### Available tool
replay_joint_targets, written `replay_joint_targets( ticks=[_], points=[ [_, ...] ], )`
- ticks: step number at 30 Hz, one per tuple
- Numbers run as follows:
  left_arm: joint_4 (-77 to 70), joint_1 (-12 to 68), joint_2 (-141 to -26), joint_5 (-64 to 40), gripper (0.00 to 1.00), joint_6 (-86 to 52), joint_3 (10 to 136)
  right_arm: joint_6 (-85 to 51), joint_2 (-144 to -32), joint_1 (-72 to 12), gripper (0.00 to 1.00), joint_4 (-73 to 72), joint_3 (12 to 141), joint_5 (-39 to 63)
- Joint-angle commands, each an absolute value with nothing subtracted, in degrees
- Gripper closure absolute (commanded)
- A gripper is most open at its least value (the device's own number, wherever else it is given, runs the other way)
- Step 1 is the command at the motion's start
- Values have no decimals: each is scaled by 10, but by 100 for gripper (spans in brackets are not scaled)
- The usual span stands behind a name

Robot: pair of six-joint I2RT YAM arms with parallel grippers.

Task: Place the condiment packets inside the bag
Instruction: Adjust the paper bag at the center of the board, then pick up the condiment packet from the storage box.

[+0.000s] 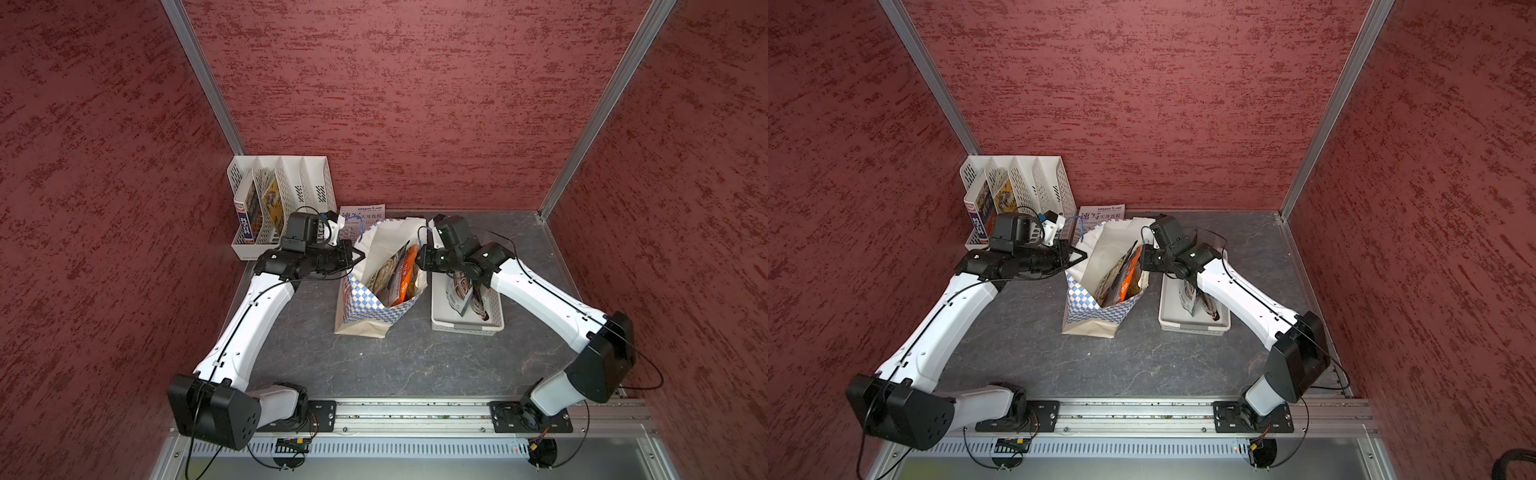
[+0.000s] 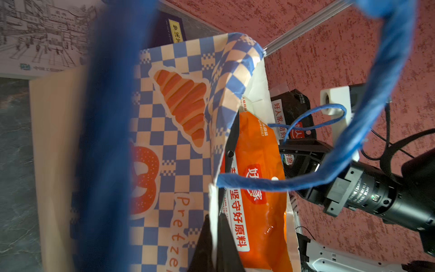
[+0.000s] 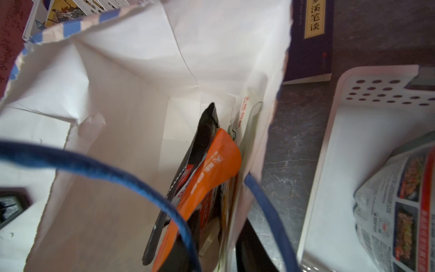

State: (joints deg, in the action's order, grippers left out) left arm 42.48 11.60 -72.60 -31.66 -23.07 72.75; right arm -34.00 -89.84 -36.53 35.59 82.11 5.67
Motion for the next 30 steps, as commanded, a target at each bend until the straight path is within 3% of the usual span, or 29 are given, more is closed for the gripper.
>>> replay_joint_targets(
  ticks=[1, 4, 9, 18, 24, 30],
  points=[
    [439, 110, -716, -254, 100, -222, 733, -331, -867, -363, 67, 376, 835, 27],
    [427, 87, -712, -261, 100, -234, 721, -331, -855, -363, 65, 379, 828, 28],
    [388, 47, -709, -310, 100, -254, 692, -322, -838, -363, 47, 382, 815, 40],
    [350, 37, -711, -371, 100, -271, 683, -266, -730, -364, 23, 439, 811, 6],
    [341, 35, -703, -373, 100, -277, 675, -252, -707, -352, 17, 557, 825, -99],
    [334, 34, -706, -378, 100, -281, 667, -238, -728, -338, 19, 580, 827, -57]
  ],
)
